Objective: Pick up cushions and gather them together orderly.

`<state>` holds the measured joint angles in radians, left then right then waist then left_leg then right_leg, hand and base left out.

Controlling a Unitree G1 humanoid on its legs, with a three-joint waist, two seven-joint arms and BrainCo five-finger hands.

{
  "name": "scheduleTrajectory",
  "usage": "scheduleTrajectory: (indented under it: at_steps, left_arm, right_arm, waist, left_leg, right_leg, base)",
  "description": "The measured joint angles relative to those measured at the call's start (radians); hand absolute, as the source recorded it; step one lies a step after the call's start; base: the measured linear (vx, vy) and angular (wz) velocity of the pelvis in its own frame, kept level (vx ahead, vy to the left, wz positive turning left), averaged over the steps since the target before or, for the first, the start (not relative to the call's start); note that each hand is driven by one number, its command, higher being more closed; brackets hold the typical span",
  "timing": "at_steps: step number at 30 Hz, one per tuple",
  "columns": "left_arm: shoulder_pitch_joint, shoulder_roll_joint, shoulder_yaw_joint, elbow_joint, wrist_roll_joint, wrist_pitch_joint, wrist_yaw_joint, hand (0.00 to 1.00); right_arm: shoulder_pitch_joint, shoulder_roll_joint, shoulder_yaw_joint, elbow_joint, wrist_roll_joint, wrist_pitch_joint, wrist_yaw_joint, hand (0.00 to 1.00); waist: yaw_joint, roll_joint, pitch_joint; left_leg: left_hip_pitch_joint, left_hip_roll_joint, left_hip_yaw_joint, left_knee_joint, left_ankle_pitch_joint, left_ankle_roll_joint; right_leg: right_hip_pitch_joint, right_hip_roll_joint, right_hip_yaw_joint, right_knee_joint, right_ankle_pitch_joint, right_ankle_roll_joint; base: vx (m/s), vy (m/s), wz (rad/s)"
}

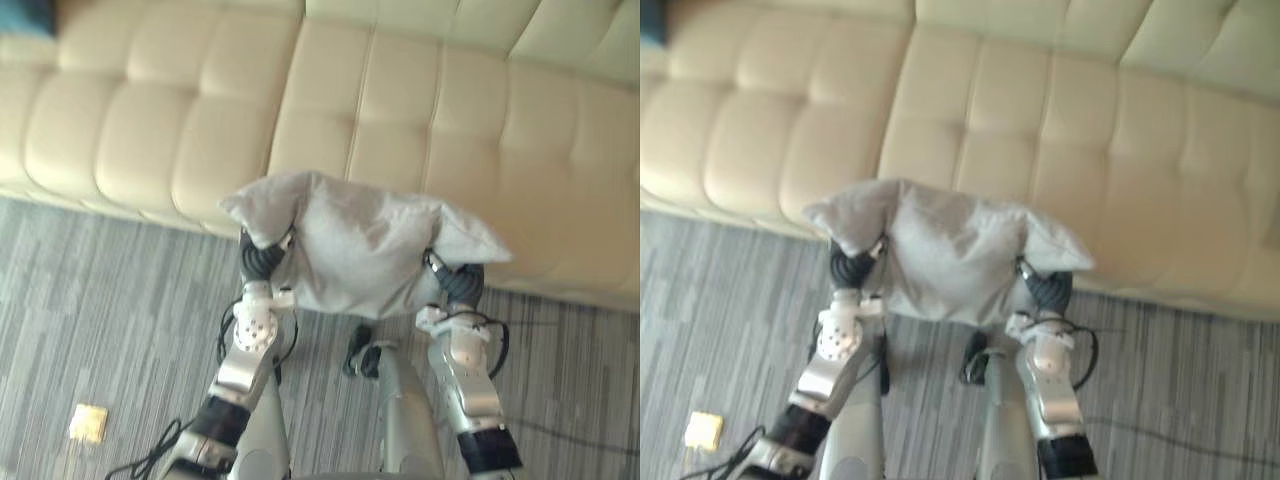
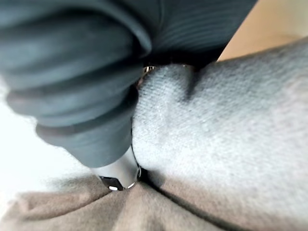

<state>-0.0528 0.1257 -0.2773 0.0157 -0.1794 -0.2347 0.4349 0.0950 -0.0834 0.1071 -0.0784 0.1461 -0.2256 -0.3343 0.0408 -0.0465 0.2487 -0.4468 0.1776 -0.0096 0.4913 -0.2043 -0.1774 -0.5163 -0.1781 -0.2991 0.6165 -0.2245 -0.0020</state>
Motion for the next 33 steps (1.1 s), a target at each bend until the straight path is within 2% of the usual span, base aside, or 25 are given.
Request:
scheduleTrajectory:
  at_steps: [1, 4, 9, 12, 13, 16, 17, 20, 21, 22, 23, 24, 25, 26, 27, 28, 29, 30, 31, 33]
  left_arm:
    - [0.051, 0.001, -0.004, -0.027, 0.000, -0.001, -0.007, 1.00]
    - [0.136, 0.001, -0.005, -0.046, -0.002, -0.006, -0.028, 1.00]
    - [0.229, -0.003, -0.007, -0.070, -0.003, -0.012, -0.050, 1.00]
    - [0.241, -0.003, -0.008, -0.066, -0.023, -0.012, -0.062, 1.00]
    - [0.242, -0.004, -0.008, -0.049, -0.041, -0.012, -0.070, 1.00]
    - [0.244, -0.004, -0.006, -0.023, -0.049, -0.012, -0.072, 1.00]
    - [0.250, -0.007, -0.006, -0.022, -0.061, -0.013, -0.078, 1.00]
    - [0.258, -0.007, -0.005, -0.021, -0.070, -0.015, -0.088, 1.00]
    - [0.266, -0.008, -0.005, -0.021, -0.071, -0.015, -0.089, 1.00]
    - [0.268, -0.007, -0.005, -0.017, -0.071, -0.015, -0.090, 1.00]
    - [0.266, 0.002, -0.003, -0.003, -0.073, -0.015, -0.090, 1.00]
    - [0.266, 0.011, -0.003, 0.008, -0.079, -0.010, -0.091, 1.00]
    - [0.266, 0.009, -0.004, 0.020, -0.079, -0.001, -0.091, 1.00]
    - [0.266, 0.009, -0.005, 0.027, -0.079, 0.003, -0.092, 1.00]
    - [0.265, 0.012, -0.005, 0.035, -0.079, 0.004, -0.093, 1.00]
    - [0.264, 0.019, -0.005, 0.036, -0.079, 0.005, -0.094, 1.00]
    - [0.261, 0.027, -0.004, 0.036, -0.079, 0.005, -0.094, 1.00]
    - [0.261, 0.035, -0.004, 0.035, -0.078, 0.005, -0.095, 1.00]
    - [0.259, 0.046, -0.003, 0.035, -0.078, 0.004, -0.096, 1.00]
    - [0.253, 0.055, -0.002, 0.034, -0.078, 0.003, -0.096, 1.00]
  right_arm:
    - [0.048, -0.003, 0.012, -0.025, 0.000, 0.000, 0.012, 1.00]
    - [0.124, 0.001, 0.018, -0.040, 0.001, 0.000, 0.055, 1.00]
    - [0.164, 0.001, 0.023, -0.038, 0.001, 0.000, 0.082, 1.00]
    - [0.157, 0.000, 0.022, -0.026, 0.000, -0.001, 0.084, 1.00]
    - [0.146, -0.004, 0.020, 0.004, 0.000, 0.000, 0.084, 1.00]
    - [0.122, -0.003, 0.019, 0.057, 0.000, 0.002, 0.082, 1.00]
    - [0.118, -0.005, 0.018, 0.059, 0.000, 0.006, 0.080, 1.00]
    - [0.094, -0.005, 0.016, 0.067, 0.000, 0.009, 0.073, 1.00]
    - [0.073, -0.007, 0.016, 0.090, 0.000, 0.008, 0.068, 1.00]
    - [0.058, -0.008, 0.016, 0.110, -0.001, 0.009, 0.068, 1.00]
    - [0.038, 0.001, 0.016, 0.150, -0.002, 0.011, 0.067, 1.00]
    - [0.030, 0.005, 0.016, 0.179, -0.013, 0.017, 0.067, 1.00]
    - [0.036, 0.001, 0.016, 0.186, -0.021, 0.026, 0.067, 1.00]
    - [0.037, 0.000, 0.015, 0.191, -0.023, 0.029, 0.068, 1.00]
    - [0.028, 0.000, 0.015, 0.212, -0.028, 0.030, 0.069, 1.00]
    - [0.017, 0.000, 0.015, 0.229, -0.028, 0.036, 0.069, 1.00]
    - [0.008, 0.004, 0.015, 0.255, -0.028, 0.036, 0.070, 1.00]
    - [0.005, 0.009, 0.015, 0.272, -0.029, 0.037, 0.071, 1.00]
    - [0.003, 0.014, 0.016, 0.286, -0.029, 0.037, 0.078, 1.00]
    - [-0.006, 0.013, 0.017, 0.292, -0.029, 0.037, 0.087, 1.00]
  waist:
    - [0.000, 0.000, -0.043]
    - [0.011, 0.003, -0.107]
    - [0.010, 0.015, -0.158]
    - [0.009, 0.017, -0.157]
    - [0.006, 0.021, -0.154]
    - [0.007, 0.018, -0.154]
    - [0.015, 0.018, -0.155]
    - [0.014, 0.023, -0.157]
    - [0.017, 0.032, -0.168]
    - [0.022, 0.032, -0.170]
    - [0.022, 0.010, -0.169]
    - [0.017, -0.012, -0.174]
    - [0.017, -0.022, -0.176]
    - [0.012, -0.021, -0.176]
    - [0.010, -0.021, -0.176]
    - [0.009, -0.019, -0.175]
    - [0.004, -0.016, -0.172]
    - [-0.001, -0.014, -0.171]
    - [-0.009, -0.009, -0.168]
    - [-0.020, -0.004, -0.165]
  left_leg:
    - [0.035, 0.000, 0.008, -0.033, 0.003, 0.002]
    - [0.157, -0.004, 0.034, -0.142, 0.026, 0.009]
    - [0.244, -0.004, 0.022, -0.213, 0.042, 0.008]
    - [0.215, -0.014, -0.028, -0.148, 0.042, 0.008]
    - [0.148, -0.020, -0.035, -0.022, 0.053, 0.025]
    - [0.100, -0.009, 0.027, 0.041, 0.101, 0.064]
    - [0.098, 0.007, 0.096, 0.004, 0.093, 0.090]
    - [0.097, 0.000, 0.147, -0.168, 0.096, 0.098]
    - [0.107, 0.000, 0.156, -0.278, 0.132, 0.087]
    - [0.122, 0.000, 0.167, -0.301, 0.183, 0.066]
    - [0.134, -0.020, 0.193, -0.315, 0.206, 0.083]
    - [0.131, -0.049, 0.207, -0.290, 0.191, 0.115]
    - [0.125, -0.069, 0.223, -0.240, 0.150, 0.144]
    - [0.129, -0.078, 0.232, -0.215, 0.129, 0.154]
    - [0.152, -0.086, 0.255, -0.201, 0.104, 0.169]
    - [0.180, -0.088, 0.273, -0.202, 0.088, 0.182]
    - [0.224, -0.088, 0.283, -0.224, 0.080, 0.193]
    - [0.261, -0.087, 0.286, -0.248, 0.076, 0.199]
    - [0.308, -0.084, 0.291, -0.281, 0.076, 0.198]
    - [0.369, -0.078, 0.306, -0.328, 0.077, 0.198]
  right_leg:
    - [0.031, 0.005, -0.001, -0.030, 0.003, 0.005]
    - [0.129, 0.013, -0.001, -0.106, 0.010, 0.017]
    - [0.219, 0.024, -0.018, -0.166, 0.017, 0.025]
    - [0.255, 0.017, -0.054, -0.175, 0.010, 0.033]
    - [0.296, 0.008, -0.095, -0.198, 0.002, 0.033]
    - [0.357, 0.004, -0.125, -0.274, 0.004, 0.014]
    - [0.380, 0.011, -0.137, -0.333, 0.013, 0.013]
    - [0.397, 0.013, -0.135, -0.394, 0.031, 0.019]
    - [0.398, 0.012, -0.127, -0.416, 0.045, 0.044]
    - [0.399, 0.011, -0.119, -0.425, 0.048, 0.058]
    - [0.405, -0.005, -0.094, -0.443, 0.057, 0.085]
    - [0.415, -0.030, -0.078, -0.455, 0.086, 0.118]
    - [0.413, -0.063, -0.060, -0.429, 0.111, 0.159]
    - [0.405, -0.080, -0.046, -0.388, 0.112, 0.160]
    - [0.368, -0.109, -0.021, -0.284, 0.114, 0.156]
    - [0.323, -0.131, 0.002, -0.174, 0.132, 0.127]
    - [0.275, -0.146, 0.022, -0.058, 0.165, 0.075]
    - [0.250, -0.144, 0.040, 0.012, 0.150, 0.072]
    - [0.221, -0.124, 0.052, 0.074, 0.105, 0.070]
    - [0.177, -0.053, 0.041, 0.034, 0.043, 0.061]
  base:
    - [0.14, 0.016, -0.04]
    - [0.16, 0.018, -0.07]
    - [0.13, 0.015, 0.08]
    - [0.05, 0.014, 0.46]
    - [0.01, 0.021, 0.69]
    - [-0.01, 0.034, 0.53]
    - [0.00, 0.035, 0.37]
    - [0.07, 0.101, 0.29]
    - [0.12, 0.128, -0.03]
    - [0.20, 0.196, -0.19]
    - [0.22, 0.182, -0.12]
    - [0.41, 0.326, -0.09]
    - [0.38, 0.293, -0.04]
    - [0.36, 0.305, -0.21]
    - [0.23, 0.206, -0.34]
    - [0.27, 0.228, -0.45]
    - [0.26, 0.175, -0.36]
    - [0.26, 0.143, -0.21]
    - [0.25, 0.068, -0.19]
    - [0.24, -0.020, -0.14]
